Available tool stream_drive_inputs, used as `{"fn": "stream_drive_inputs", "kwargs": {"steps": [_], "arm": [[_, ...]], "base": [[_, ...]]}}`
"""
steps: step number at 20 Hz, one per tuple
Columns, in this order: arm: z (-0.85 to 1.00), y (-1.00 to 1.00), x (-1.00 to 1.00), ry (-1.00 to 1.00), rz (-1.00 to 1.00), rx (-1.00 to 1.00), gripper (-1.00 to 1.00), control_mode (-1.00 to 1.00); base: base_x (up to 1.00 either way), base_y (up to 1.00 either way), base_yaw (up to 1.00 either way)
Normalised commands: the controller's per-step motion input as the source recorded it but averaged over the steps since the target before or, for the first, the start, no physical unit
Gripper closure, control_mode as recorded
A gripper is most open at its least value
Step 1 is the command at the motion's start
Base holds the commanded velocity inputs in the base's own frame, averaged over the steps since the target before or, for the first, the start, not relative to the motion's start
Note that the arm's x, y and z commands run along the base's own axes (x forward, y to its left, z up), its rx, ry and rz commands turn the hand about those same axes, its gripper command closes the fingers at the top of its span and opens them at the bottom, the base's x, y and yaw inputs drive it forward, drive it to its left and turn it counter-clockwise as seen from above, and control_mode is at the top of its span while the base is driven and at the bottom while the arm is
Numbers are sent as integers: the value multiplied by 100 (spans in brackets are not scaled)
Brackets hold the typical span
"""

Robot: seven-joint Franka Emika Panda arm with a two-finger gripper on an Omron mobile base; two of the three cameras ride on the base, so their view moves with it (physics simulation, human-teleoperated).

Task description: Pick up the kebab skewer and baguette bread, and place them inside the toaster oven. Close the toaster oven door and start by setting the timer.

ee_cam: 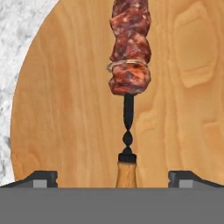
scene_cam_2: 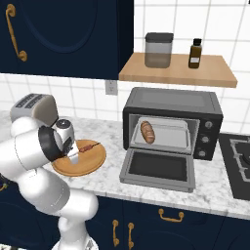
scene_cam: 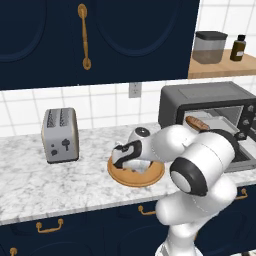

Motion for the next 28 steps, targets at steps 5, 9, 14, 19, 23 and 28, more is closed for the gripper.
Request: {"fn": "stream_drive_inputs", "kwargs": {"steps": [5, 9, 14, 19, 23, 28], "arm": [[-30, 15, 8, 1, 0, 0, -100, -100], [-31, 10, -16, 0, 0, -2, 100, -100], [-45, -3, -63, -4, 0, -1, 100, -100], [-17, -44, -81, -5, 0, 0, 100, -100], [64, -88, -71, -1, 7, 3, 100, -100], [100, -95, -98, -9, 29, 6, 100, -100]], "base": [[0, 0, 0], [0, 0, 0], [0, 0, 0], [0, 0, 0], [0, 0, 0], [0, 0, 0]]}}
